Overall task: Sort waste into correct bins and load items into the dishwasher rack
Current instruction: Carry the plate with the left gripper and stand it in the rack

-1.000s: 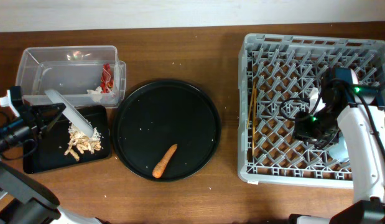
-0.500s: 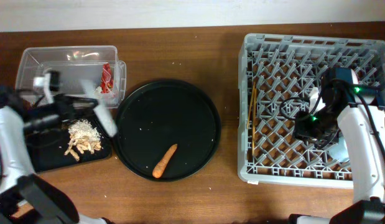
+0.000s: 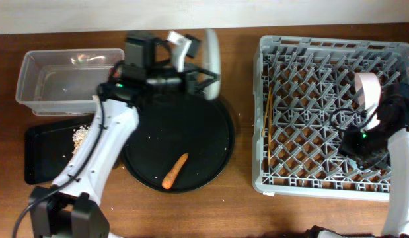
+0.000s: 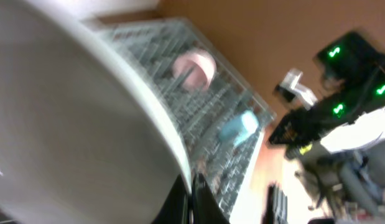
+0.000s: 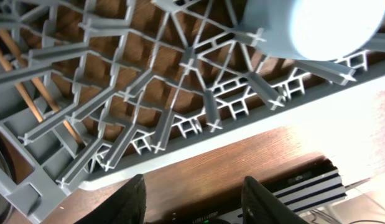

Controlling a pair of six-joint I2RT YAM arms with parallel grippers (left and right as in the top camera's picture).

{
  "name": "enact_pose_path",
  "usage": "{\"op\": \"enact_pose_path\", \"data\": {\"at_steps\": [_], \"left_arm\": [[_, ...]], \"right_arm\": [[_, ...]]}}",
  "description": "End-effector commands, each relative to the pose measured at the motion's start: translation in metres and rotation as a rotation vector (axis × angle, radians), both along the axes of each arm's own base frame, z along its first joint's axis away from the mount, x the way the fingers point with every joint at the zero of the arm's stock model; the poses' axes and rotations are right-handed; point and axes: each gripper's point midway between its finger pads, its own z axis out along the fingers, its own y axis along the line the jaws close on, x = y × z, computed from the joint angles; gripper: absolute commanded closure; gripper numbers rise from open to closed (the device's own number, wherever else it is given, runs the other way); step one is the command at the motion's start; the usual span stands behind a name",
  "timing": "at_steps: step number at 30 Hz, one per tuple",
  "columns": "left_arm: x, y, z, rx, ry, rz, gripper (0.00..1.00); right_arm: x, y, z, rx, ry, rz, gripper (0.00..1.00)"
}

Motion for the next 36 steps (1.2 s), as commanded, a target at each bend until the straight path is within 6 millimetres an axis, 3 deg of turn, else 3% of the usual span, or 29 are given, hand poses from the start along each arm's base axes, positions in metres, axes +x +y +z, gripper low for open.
{"op": "enact_pose_path", "data": {"at_steps": [1, 5, 9, 14, 21, 27, 28, 29, 30, 32, 33, 36], "left_arm": [[-0.002, -0.050, 0.027, -0.109, 0.017, 0.014, 1.00], [-0.012, -0.111, 0.040, -0.230, -0.082, -0.069, 1.00], [-0.007, -0.153, 0.014, -0.252, -0.066, -0.014, 1.00], [-0.028, -0.196, -0.006, -0.291, -0.105, -0.084, 1.00], [-0.025, -0.203, -0.060, -0.197, 0.007, -0.079, 1.00], [-0.008, -0.182, -0.093, -0.093, 0.112, -0.016, 1.00], [-0.006, -0.179, -0.096, -0.085, 0.124, -0.009, 0.95], [-0.004, -0.175, -0.098, -0.080, 0.134, -0.007, 0.74], [-0.002, -0.171, -0.098, -0.083, 0.141, -0.013, 0.38], [0.001, -0.164, -0.096, -0.094, 0.150, -0.035, 0.23], [0.002, -0.158, -0.094, -0.104, 0.159, -0.058, 0.02], [0.004, -0.133, -0.092, -0.127, 0.221, -0.135, 0.01]], "right_arm": [[-0.003, -0.001, 0.006, -0.005, -0.023, -0.021, 0.51], [-0.005, 0.000, 0.006, -0.004, -0.018, -0.017, 0.51], [-0.005, 0.000, 0.006, -0.004, -0.018, -0.017, 0.51], [-0.004, 0.000, 0.006, -0.004, -0.019, -0.014, 0.51], [-0.004, -0.001, 0.006, -0.005, -0.021, -0.014, 0.51], [-0.004, -0.001, 0.006, -0.006, -0.022, -0.014, 0.51], [-0.004, -0.001, 0.006, -0.006, -0.022, -0.014, 0.51], [-0.004, -0.001, 0.006, -0.006, -0.022, -0.014, 0.51], [-0.004, -0.001, 0.006, -0.006, -0.022, -0.014, 0.51], [-0.003, -0.001, 0.006, -0.006, -0.025, -0.014, 0.51], [-0.003, -0.001, 0.006, -0.007, -0.025, -0.014, 0.51], [-0.003, -0.001, 0.006, -0.007, -0.025, -0.014, 0.51]]}}
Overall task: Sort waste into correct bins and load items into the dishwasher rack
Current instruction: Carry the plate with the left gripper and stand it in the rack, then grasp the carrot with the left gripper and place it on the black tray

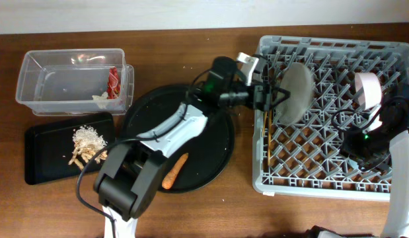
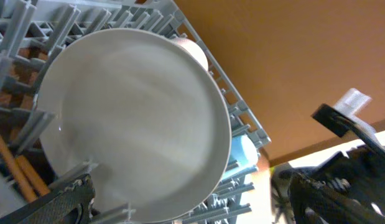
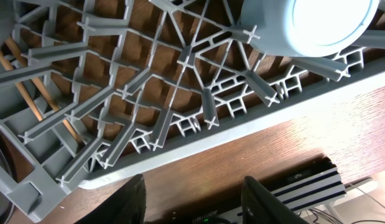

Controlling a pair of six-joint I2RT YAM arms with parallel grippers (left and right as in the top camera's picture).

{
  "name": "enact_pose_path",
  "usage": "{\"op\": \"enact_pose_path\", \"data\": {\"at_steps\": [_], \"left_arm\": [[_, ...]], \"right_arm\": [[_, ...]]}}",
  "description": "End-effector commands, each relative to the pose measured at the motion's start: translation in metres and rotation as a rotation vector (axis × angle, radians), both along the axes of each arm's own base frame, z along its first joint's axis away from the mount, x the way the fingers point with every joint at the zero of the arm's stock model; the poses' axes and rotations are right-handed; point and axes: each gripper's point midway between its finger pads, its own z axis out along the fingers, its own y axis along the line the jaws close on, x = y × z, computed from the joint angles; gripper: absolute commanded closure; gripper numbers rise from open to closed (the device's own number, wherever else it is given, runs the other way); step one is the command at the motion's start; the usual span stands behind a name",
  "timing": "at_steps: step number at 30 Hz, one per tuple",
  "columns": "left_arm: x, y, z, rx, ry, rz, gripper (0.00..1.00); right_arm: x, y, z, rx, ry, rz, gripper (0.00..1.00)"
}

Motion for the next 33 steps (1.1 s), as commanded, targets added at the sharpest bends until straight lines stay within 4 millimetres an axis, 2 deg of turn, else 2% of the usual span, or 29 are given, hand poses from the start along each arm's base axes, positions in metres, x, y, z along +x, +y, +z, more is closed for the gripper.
{"op": "enact_pose_path", "data": {"at_steps": [1, 5, 8, 11, 12, 14, 18, 19, 25, 28, 33], "left_arm": [[0.000, 0.028, 0.003, -0.029, 0.066, -0.096, 0.01], [0.017, 0.080, -0.013, 0.070, 0.122, -0.027, 0.01], [0.026, 0.120, -0.027, 0.220, 0.122, 0.081, 0.01], [0.021, 0.183, -0.041, 0.491, 0.141, 0.240, 0.01], [0.011, 0.209, -0.044, 0.604, 0.176, 0.295, 0.01], [-0.010, 0.239, -0.052, 0.757, 0.249, 0.351, 0.01], [-0.073, 0.293, -0.086, 1.101, 0.444, 0.345, 0.01], [-0.080, 0.296, -0.091, 1.122, 0.465, 0.334, 0.01], [-0.144, 0.318, -0.149, 1.236, 0.644, 0.245, 0.01], [-0.155, 0.322, -0.168, 1.243, 0.654, 0.239, 0.02], [-0.155, 0.312, -0.175, 1.239, 0.606, 0.221, 0.05]], "right_arm": [[-0.001, 0.000, 0.004, -0.006, -0.020, -0.005, 0.51], [0.000, 0.000, 0.004, -0.007, -0.022, -0.006, 0.51], [0.000, 0.000, 0.004, -0.008, -0.024, -0.005, 0.51], [0.001, -0.001, 0.004, -0.009, -0.026, -0.006, 0.51], [0.001, -0.001, 0.004, -0.009, -0.027, -0.006, 0.51], [0.002, -0.001, 0.004, -0.010, -0.030, -0.006, 0.51], [0.003, -0.001, 0.004, -0.011, -0.033, -0.006, 0.51], [0.003, -0.001, 0.004, -0.011, -0.033, -0.005, 0.51], [0.003, -0.001, 0.004, -0.011, -0.033, -0.006, 0.51], [0.003, -0.001, 0.004, -0.011, -0.033, -0.005, 0.51], [0.003, -0.001, 0.004, -0.011, -0.033, -0.005, 0.51]]}}
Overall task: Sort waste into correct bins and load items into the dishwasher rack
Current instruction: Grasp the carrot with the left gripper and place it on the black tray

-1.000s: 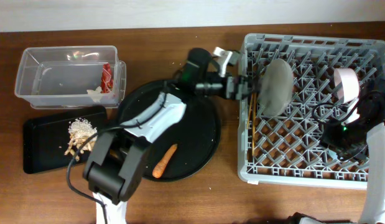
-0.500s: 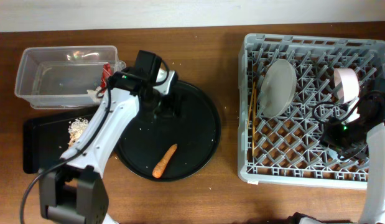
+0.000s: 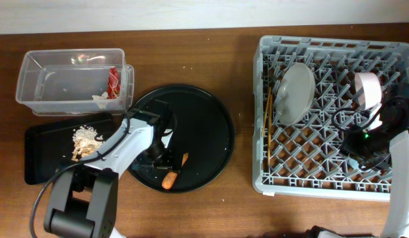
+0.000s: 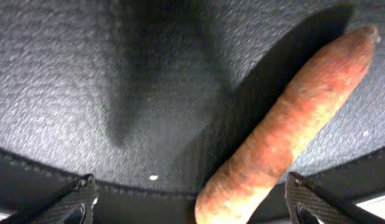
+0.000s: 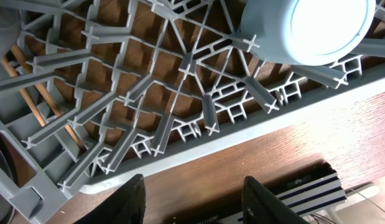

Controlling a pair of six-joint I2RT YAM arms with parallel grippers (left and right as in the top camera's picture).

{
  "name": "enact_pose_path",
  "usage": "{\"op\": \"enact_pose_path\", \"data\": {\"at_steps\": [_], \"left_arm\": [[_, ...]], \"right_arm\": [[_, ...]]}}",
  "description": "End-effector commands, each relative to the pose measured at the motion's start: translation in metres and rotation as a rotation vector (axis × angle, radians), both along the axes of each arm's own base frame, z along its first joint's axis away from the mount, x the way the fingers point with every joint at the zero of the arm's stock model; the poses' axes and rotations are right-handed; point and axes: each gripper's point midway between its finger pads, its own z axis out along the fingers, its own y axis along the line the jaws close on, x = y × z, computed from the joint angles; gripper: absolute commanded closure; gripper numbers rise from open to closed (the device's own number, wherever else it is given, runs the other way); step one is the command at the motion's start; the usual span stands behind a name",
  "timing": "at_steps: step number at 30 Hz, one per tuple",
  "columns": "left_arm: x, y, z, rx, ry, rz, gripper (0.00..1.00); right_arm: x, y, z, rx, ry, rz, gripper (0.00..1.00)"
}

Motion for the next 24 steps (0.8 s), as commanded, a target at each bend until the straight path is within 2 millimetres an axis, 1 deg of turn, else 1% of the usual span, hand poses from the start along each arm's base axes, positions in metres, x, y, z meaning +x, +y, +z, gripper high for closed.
{"op": "enact_pose_path", "data": {"at_steps": [1, 2, 3, 6, 8, 11, 12, 14, 15, 16, 19, 20, 22, 23, 24], "left_arm": [[0.001, -0.011, -0.003, -0.003, -0.027, -0.053, 0.08], [0.001, -0.015, -0.004, -0.006, -0.035, -0.067, 0.11], [0.001, -0.019, -0.005, -0.002, -0.045, -0.085, 0.18], [-0.004, -0.026, -0.009, 0.005, -0.054, -0.127, 0.19], [-0.007, -0.030, -0.015, 0.001, -0.061, -0.143, 0.22], [-0.012, -0.029, -0.019, 0.005, -0.053, -0.143, 0.40], [-0.013, -0.028, -0.020, 0.006, -0.050, -0.144, 0.43], [-0.013, -0.028, -0.020, 0.006, -0.049, -0.144, 0.61], [-0.013, -0.028, -0.020, 0.007, -0.048, -0.144, 0.71], [-0.014, -0.027, -0.020, 0.008, -0.045, -0.144, 0.78], [-0.011, -0.028, -0.020, 0.003, -0.056, -0.142, 0.81], [-0.008, -0.029, -0.019, -0.001, -0.066, -0.137, 0.86], [0.002, -0.028, -0.014, -0.006, -0.086, -0.119, 0.91], [0.012, -0.021, -0.008, 0.012, -0.110, -0.099, 0.92], [0.018, -0.016, -0.004, 0.029, -0.121, -0.088, 0.92]], "right_arm": [[-0.001, 0.000, 0.003, -0.004, -0.015, -0.006, 0.51], [-0.001, 0.000, 0.003, -0.004, -0.015, -0.006, 0.51], [-0.001, 0.000, 0.003, -0.004, -0.015, -0.006, 0.50], [-0.001, 0.000, 0.003, -0.004, -0.015, -0.006, 0.50], [-0.001, 0.000, 0.003, -0.004, -0.015, -0.006, 0.51], [-0.001, 0.000, 0.003, -0.004, -0.015, -0.006, 0.51], [-0.001, 0.000, 0.003, -0.004, -0.015, -0.006, 0.51], [-0.001, 0.000, 0.003, -0.004, -0.015, -0.006, 0.51], [-0.001, 0.000, 0.003, -0.004, -0.015, -0.006, 0.50], [-0.002, 0.000, 0.003, -0.004, -0.015, -0.006, 0.51], [-0.002, 0.000, 0.003, -0.004, -0.015, -0.006, 0.50], [-0.002, 0.000, 0.003, -0.004, -0.015, -0.006, 0.50], [-0.002, 0.000, 0.003, -0.004, -0.015, -0.006, 0.50], [-0.002, 0.000, 0.003, -0.004, -0.015, -0.006, 0.51], [-0.002, 0.000, 0.003, -0.004, -0.014, -0.006, 0.50]]}}
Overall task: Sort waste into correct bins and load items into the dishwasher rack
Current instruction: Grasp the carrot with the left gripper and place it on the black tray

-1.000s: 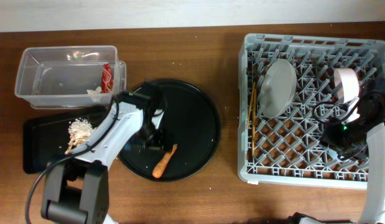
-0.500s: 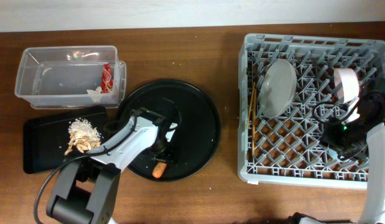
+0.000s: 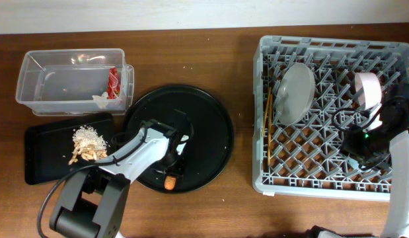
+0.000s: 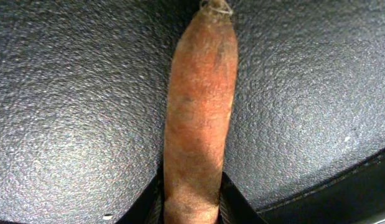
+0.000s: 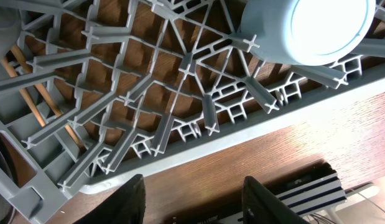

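Observation:
An orange carrot (image 4: 198, 118) lies on the round black tray (image 3: 211, 132), near its front edge; only its end (image 3: 170, 182) shows overhead. My left gripper (image 4: 192, 208) is shut on the carrot, a finger pressed against each side. The grey dishwasher rack (image 3: 260, 119) at the right holds a grey plate (image 3: 295, 89), a pink cup (image 3: 369, 89), wooden chopsticks (image 3: 266, 116) and a light blue cup (image 5: 316, 28). My right gripper (image 5: 193, 202) hangs open over the rack's front right part, holding nothing.
A clear plastic bin (image 3: 72, 79) with a red wrapper and scraps stands at the back left. In front of it a black rectangular tray (image 3: 42, 162) holds food crumbs (image 3: 85, 144). The rack's front wall (image 5: 198, 149) runs below my right wrist.
My left gripper was open over the carrot, which lay at an angle between its fingers. Now it is lower and shut on the carrot. The right arm has not moved.
My left gripper held the grey plate above the back of the black tray. Then it had the plate in the rack's left side. Then the plate stood alone in the rack and the gripper was open over the carrot, now shut on it.

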Controlling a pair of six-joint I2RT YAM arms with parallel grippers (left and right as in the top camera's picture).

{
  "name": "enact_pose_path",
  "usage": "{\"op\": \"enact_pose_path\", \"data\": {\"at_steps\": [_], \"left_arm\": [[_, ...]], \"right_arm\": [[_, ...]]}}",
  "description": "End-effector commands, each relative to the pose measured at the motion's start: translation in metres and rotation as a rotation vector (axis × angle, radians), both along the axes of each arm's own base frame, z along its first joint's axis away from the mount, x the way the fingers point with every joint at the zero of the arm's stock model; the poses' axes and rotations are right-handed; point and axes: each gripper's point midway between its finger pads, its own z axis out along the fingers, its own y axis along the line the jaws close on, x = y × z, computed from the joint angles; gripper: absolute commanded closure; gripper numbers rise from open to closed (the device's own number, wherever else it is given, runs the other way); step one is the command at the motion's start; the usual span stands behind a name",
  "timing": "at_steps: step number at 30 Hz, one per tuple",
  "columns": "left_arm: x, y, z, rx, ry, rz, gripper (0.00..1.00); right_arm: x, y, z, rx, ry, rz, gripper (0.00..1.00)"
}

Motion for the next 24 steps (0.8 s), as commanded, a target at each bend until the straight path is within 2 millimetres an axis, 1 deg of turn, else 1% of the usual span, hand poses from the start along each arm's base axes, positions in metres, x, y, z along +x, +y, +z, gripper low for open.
{"op": "enact_pose_path", "data": {"at_steps": [1, 4, 7, 8, 10, 11, 14, 18, 20, 24], "left_arm": [[0.029, 0.018, 0.018, 0.040, -0.065, 0.057, 0.93], [0.056, 0.042, 0.049, 0.074, -0.147, 0.132, 0.93], [0.074, 0.066, 0.076, 0.064, -0.231, 0.219, 0.93], [0.079, 0.083, 0.088, 0.066, -0.271, 0.295, 0.93], [0.083, 0.116, 0.102, 0.072, -0.315, 0.440, 0.92], [0.084, 0.139, 0.108, 0.077, -0.331, 0.532, 0.92], [0.079, 0.204, 0.110, 0.103, -0.343, 0.791, 0.93], [0.069, 0.277, 0.113, 0.130, -0.401, 1.058, 0.93], [0.066, 0.303, 0.114, 0.142, -0.443, 1.131, 0.93], [0.066, 0.337, 0.110, 0.159, -0.509, 1.210, 0.93]], "right_arm": [[-0.001, 0.000, 0.003, -0.004, -0.015, -0.005, 0.50], [-0.001, 0.000, 0.003, -0.004, -0.015, -0.005, 0.51], [-0.001, 0.000, 0.003, -0.004, -0.015, -0.005, 0.50], [-0.001, 0.000, 0.003, -0.004, -0.015, -0.005, 0.51], [-0.001, 0.000, 0.003, -0.004, -0.015, -0.005, 0.50], [-0.001, 0.000, 0.003, -0.004, -0.015, -0.006, 0.51], [-0.001, 0.000, 0.003, -0.004, -0.015, -0.005, 0.50], [-0.001, 0.000, 0.003, -0.004, -0.015, -0.005, 0.50], [-0.001, 0.000, 0.003, -0.004, -0.016, -0.005, 0.51], [-0.001, 0.000, 0.003, -0.004, -0.015, -0.005, 0.51]]}}
